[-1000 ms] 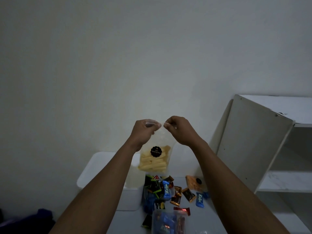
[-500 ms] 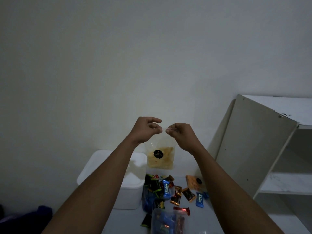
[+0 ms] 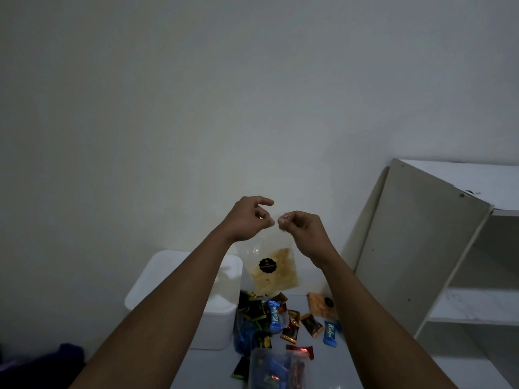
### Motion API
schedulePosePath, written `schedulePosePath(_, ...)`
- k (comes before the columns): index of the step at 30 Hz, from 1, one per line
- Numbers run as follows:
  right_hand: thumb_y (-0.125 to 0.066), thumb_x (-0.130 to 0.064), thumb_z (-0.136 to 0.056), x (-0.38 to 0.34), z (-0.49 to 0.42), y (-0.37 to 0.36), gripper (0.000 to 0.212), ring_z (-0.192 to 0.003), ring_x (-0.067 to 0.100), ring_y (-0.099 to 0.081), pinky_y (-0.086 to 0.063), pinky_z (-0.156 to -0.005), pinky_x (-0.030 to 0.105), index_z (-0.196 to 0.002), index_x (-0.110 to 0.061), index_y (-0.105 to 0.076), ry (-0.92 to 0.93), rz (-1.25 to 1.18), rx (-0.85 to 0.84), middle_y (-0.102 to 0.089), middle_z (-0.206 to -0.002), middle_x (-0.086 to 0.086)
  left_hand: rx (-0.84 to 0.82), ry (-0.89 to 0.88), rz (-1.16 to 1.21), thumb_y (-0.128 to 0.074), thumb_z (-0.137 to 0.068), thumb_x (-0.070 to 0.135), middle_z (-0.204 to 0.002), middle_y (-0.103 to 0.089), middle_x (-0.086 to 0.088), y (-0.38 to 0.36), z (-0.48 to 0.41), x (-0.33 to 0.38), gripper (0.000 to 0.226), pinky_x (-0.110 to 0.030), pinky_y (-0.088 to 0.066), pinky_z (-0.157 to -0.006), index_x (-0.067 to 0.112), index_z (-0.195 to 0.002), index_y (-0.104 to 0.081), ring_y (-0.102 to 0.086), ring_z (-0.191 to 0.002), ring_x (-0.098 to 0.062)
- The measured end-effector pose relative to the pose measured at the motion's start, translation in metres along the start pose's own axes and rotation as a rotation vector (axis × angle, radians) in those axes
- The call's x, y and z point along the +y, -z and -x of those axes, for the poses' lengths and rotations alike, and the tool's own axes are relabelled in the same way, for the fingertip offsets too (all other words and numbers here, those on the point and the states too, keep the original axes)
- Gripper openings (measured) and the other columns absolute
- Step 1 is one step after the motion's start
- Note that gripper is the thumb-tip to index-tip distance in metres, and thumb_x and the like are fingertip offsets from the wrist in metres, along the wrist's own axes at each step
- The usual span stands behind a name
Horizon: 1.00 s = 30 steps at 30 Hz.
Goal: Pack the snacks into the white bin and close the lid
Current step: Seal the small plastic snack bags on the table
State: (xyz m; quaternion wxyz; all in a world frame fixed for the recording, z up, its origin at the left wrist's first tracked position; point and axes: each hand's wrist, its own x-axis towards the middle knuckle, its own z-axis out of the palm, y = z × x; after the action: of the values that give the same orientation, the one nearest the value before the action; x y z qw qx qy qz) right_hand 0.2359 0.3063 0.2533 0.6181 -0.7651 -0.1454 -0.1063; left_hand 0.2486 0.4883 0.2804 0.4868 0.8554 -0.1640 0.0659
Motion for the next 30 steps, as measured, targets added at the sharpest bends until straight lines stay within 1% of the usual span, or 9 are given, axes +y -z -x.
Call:
schedulePosePath(2,-0.061,-0.018,-0.098,0.000,0.001,0.002,0.018,-0.081,0.005,-0.069,-0.050,-0.072,0.012,-0.100,-0.004,-0.071,-0.018,-0.013,0.022,-0.075,-0.090,0.005,-0.013,0.003,-0.008,-0.069,-0.089,0.015,-0.082,-0.074,0.005,-0.001,0.000,-0.001,0.045,-0.034,-0.053,-0.094,0.021,-0.131,-0.056,-0.068,-0.089,-0.014)
schedulePosePath(5,-0.056,-0.019,-0.100,0.001,0.002,0.001,0.021,-0.083,0.005,-0.067,-0.047,-0.075,0.016,-0.098,-0.002,-0.068,-0.026,0.016,0.047,-0.073,-0.090,0.003,-0.058,0.018,-0.005,-0.064,-0.092,0.014,-0.086,-0.071,0.003,-0.004,0.002,-0.001,0.045,-0.032,-0.051,-0.094,0.018,-0.136,-0.053,-0.067,-0.092,-0.016)
schedulePosePath(8,-0.054,-0.017,-0.101,0.001,0.001,-0.003,0.019,-0.081,0.009,-0.062,-0.047,-0.077,0.023,-0.091,-0.006,-0.065,0.013,0.081,0.078,-0.068,-0.086,0.003,-0.039,-0.002,0.003,-0.066,-0.090,0.014,-0.083,-0.071,0.006,-0.008,0.003,0.001,0.052,-0.031,-0.051,-0.093,0.018,-0.140,-0.051,-0.065,-0.080,-0.009)
schedulePosePath(11,-0.055,-0.017,-0.100,0.002,0.000,-0.004,0.018,-0.087,0.015,-0.065,-0.050,-0.083,0.029,-0.091,-0.007,-0.067,0.056,0.130,0.063,-0.071,-0.089,0.005,-0.003,-0.026,0.044,-0.071,-0.088,0.014,-0.078,-0.072,0.010,-0.011,0.004,0.001,0.062,-0.030,-0.050,-0.093,0.017,-0.144,-0.046,-0.061,-0.074,-0.004)
schedulePosePath(15,-0.057,-0.017,-0.099,0.003,0.000,-0.004,0.018,-0.091,0.014,-0.068,-0.053,-0.088,0.029,-0.092,-0.008,-0.071,0.055,0.122,0.006,-0.073,-0.090,0.005,0.010,-0.045,0.070,-0.069,-0.090,0.013,-0.080,-0.073,0.009,-0.014,0.002,0.002,0.066,-0.026,-0.048,-0.093,0.015,-0.148,-0.039,-0.064,-0.082,-0.008)
schedulePosePath(18,-0.057,-0.016,-0.099,0.004,0.000,-0.006,0.019,-0.085,0.010,-0.067,-0.052,-0.083,0.025,-0.093,-0.005,-0.070,0.046,0.099,0.006,-0.073,-0.088,0.006,0.011,-0.025,0.056,-0.068,-0.090,0.012,-0.084,-0.075,0.007,-0.016,-0.002,-0.001,0.062,-0.033,-0.047,-0.103,0.012,-0.147,-0.042,-0.066,-0.094,-0.008)
schedulePosePath(23,-0.051,-0.020,-0.102,0.007,0.003,-0.013,0.021,-0.086,0.019,-0.068,-0.050,-0.077,0.028,-0.093,-0.005,-0.064,0.002,0.079,0.074,-0.072,-0.088,0.010,0.030,-0.020,-0.105,-0.070,-0.087,0.031,-0.086,-0.074,0.020,-0.017,-0.006,-0.006,0.050,-0.047,-0.044,-0.105,0.026,-0.135,-0.055,-0.064,-0.108,-0.008)
schedulePosePath(26,-0.047,-0.019,-0.103,0.009,0.003,-0.012,0.023,-0.084,0.017,-0.071,-0.048,-0.073,0.029,-0.094,-0.003,-0.060,-0.030,0.030,0.154,-0.073,-0.088,0.012,0.007,-0.029,-0.220,-0.067,-0.089,0.032,-0.092,-0.073,0.020,-0.012,-0.006,-0.006,0.048,-0.050,-0.037,-0.108,0.027,-0.136,-0.055,-0.061,-0.111,-0.008)
schedulePosePath(30,-0.047,-0.021,-0.103,0.013,0.001,0.002,0.024,-0.084,0.018,-0.073,-0.047,-0.071,0.032,-0.096,-0.002,-0.059,-0.085,0.006,0.241,-0.074,-0.081,0.009,0.001,0.013,-0.182,-0.066,-0.081,0.044,-0.091,-0.072,0.024,-0.001,-0.001,-0.027,0.047,-0.051,-0.038,-0.109,0.028,-0.125,-0.065,-0.062,-0.112,-0.006)
